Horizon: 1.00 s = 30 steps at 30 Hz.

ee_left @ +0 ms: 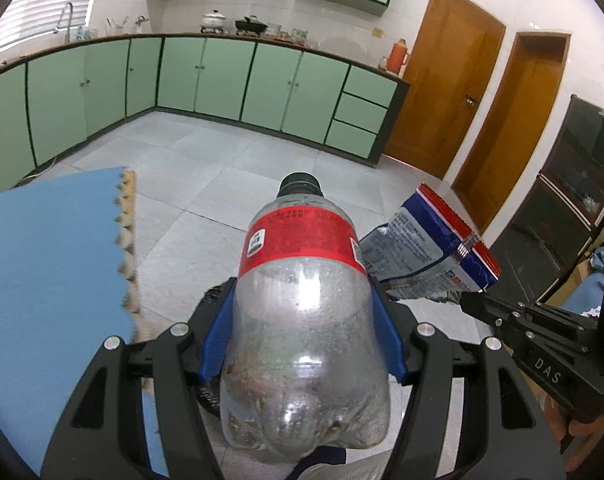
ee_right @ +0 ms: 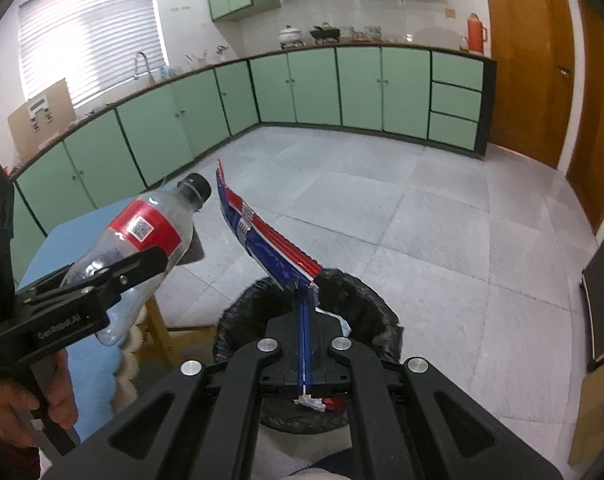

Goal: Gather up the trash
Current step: 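Carry bottle and cracker bag over black bin with both grippers, then open both grippers to drop bottle and cracker bag into bin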

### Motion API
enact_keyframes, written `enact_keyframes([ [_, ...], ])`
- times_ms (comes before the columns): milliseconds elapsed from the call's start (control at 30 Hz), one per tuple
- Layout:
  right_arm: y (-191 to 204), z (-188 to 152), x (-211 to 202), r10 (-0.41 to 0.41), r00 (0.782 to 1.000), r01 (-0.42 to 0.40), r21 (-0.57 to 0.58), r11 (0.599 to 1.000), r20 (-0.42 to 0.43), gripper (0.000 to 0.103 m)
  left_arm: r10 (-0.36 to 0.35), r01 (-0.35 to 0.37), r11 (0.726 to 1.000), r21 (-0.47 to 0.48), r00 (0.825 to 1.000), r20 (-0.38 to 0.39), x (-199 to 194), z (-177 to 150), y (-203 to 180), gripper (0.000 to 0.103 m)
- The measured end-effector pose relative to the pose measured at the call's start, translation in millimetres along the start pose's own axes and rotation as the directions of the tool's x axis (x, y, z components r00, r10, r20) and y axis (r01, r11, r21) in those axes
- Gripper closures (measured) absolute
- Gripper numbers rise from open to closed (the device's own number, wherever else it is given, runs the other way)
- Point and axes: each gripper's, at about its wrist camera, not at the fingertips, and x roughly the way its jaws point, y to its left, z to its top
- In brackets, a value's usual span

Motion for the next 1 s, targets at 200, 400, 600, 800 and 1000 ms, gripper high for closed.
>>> enact_keyframes([
  [200, -22.2, -10.7, 23.7, -0.025, 0.999, 0.026, 0.019, 0.999, -0.046, 0.103, -0.005, 0.006, 1.0, 0.012, 1.0, -0.028, 41.4, -6.4, -3.0, 0.043],
  [400, -34.2, -15.7, 55.5, -0.025, 0.995, 0.027, 0.021, 0.999, -0.098, 0.103, 0.02, -0.018, 0.999, 0.028, 0.997, -0.079, 74.2, -11.1, -3.7, 0.042],
  [600, -45.2, -20.4, 82.5, -0.033, 0.99, 0.038, 0.033, 0.999, -0.139, 0.087, 0.024, -0.025, 1.0, -0.004, 0.994, -0.109, 93.3, -7.0, 5.6, 0.034],
  [800, -51.2, -23.1, 80.7, -0.04, 0.989, 0.049, 0.059, 0.997, -0.14, 0.078, 0.031, -0.032, 0.999, -0.014, 0.996, -0.088, 87.0, -0.1, 10.1, 0.034],
  [1000, -42.2, -20.8, 59.5, -0.073, 0.993, 0.077, 0.045, 0.996, -0.088, 0.037, 0.04, -0.041, 0.999, -0.018, 0.998, -0.041, 55.4, 4.0, 14.1, 0.022],
])
